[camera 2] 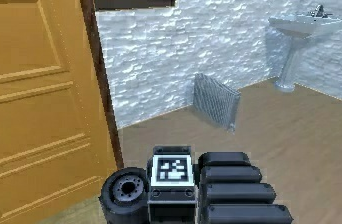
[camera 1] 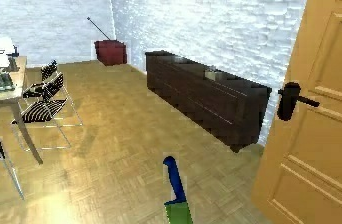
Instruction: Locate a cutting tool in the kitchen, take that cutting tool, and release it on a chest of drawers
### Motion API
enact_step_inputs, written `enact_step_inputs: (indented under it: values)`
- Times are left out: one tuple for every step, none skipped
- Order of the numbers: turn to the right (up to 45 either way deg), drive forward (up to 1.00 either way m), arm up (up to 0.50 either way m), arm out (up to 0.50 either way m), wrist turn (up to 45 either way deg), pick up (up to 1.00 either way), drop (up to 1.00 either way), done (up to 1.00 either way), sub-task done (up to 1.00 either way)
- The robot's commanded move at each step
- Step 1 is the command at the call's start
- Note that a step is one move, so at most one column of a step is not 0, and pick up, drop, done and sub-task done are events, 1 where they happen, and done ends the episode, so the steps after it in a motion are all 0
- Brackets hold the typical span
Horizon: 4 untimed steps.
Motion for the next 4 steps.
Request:
enact_step_inputs:
  values:
    - [0.0,0.10,0.00,0.00,0.0,0.00,0.00,0.00,0.00]
    - [-12.0,0.00,0.00,0.00,0.0,0.00,0.00,0.00,0.00]
    - [0.0,1.00,0.00,0.00,0.0,0.00,0.00,0.00,0.00]
    - [0.0,1.00,0.00,0.00,0.0,0.00,0.00,0.00,0.00]
